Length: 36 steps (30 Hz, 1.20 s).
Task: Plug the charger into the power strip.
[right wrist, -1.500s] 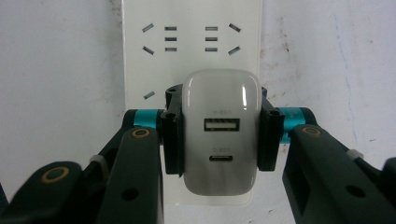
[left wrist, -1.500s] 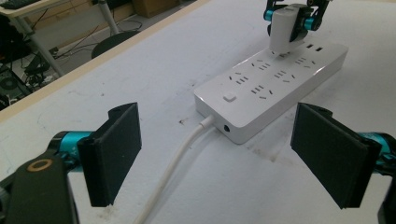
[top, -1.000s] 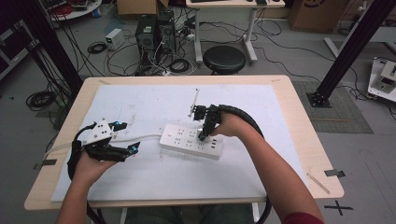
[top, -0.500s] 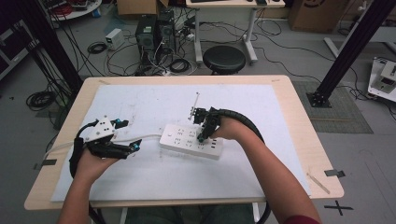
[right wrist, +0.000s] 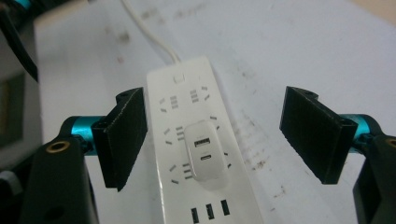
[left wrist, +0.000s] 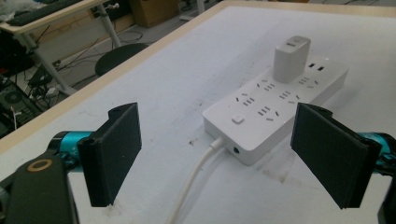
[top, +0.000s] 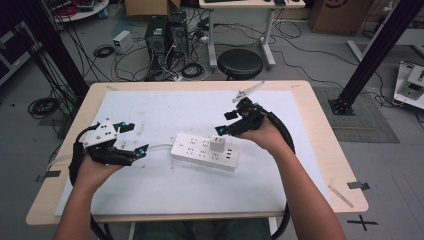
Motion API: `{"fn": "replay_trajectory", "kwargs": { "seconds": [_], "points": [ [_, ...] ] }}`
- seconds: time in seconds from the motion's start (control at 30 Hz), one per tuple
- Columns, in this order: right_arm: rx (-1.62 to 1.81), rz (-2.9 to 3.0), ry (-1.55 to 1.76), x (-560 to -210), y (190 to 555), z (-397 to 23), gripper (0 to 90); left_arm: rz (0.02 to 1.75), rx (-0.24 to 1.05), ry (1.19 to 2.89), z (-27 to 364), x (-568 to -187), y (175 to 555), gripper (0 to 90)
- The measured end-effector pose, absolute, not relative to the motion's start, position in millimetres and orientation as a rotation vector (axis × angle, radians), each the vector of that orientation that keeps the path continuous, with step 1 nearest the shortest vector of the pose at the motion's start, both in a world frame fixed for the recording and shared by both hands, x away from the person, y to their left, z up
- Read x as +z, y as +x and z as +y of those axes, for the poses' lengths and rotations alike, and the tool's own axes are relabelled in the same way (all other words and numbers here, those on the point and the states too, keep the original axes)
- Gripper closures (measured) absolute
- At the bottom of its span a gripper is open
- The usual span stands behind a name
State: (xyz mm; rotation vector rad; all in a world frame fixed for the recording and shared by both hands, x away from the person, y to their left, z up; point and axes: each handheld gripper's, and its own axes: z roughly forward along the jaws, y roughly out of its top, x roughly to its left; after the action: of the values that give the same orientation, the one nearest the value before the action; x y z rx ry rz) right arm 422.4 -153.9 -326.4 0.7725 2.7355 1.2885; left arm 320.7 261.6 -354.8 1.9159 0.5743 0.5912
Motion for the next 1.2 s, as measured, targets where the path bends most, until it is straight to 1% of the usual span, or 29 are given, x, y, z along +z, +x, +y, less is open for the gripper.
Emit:
{"fn": "replay_trajectory", "kwargs": {
  "seconds": [0.13,0.2,0.27,0.4,0.53,0.67,0.87,1.2],
  "points": [
    [1.426,2.616,0.831,-324.2,412.5,-180.8,23.7,0.558,0.564,1.921,261.1,-349.6,323.5,16.2],
    [1.469,2.565,0.866,-324.6,406.6,-192.8,21.5,0.546,0.562,1.916,261.2,-346.8,322.5,16.3],
    [1.52,2.497,0.897,-325.7,397.8,-205.3,21.3,0.537,0.562,1.902,262.8,-344.0,320.4,16.3],
    [1.589,2.417,0.923,-330.5,384.0,-222.9,21.2,0.52,0.574,1.875,266.5,-342.5,317.3,16.3],
    [1.61,2.379,0.917,-339.0,371.1,-235.6,21.2,0.528,0.542,1.849,265.0,-349.4,317.4,16.2],
    [1.631,2.347,0.916,-346.2,363.7,-244.7,21.2,0.539,0.539,1.851,265.0,-354.5,318.7,16.3],
    [1.627,2.336,0.926,-346.6,362.8,-251.6,21.1,0.568,0.546,1.84,268.9,-355.7,321.8,16.3],
    [1.602,2.349,0.922,-345.2,362.2,-249.7,21.2,0.574,0.542,1.851,266.8,-356.4,323.0,16.2]
  ]
}}
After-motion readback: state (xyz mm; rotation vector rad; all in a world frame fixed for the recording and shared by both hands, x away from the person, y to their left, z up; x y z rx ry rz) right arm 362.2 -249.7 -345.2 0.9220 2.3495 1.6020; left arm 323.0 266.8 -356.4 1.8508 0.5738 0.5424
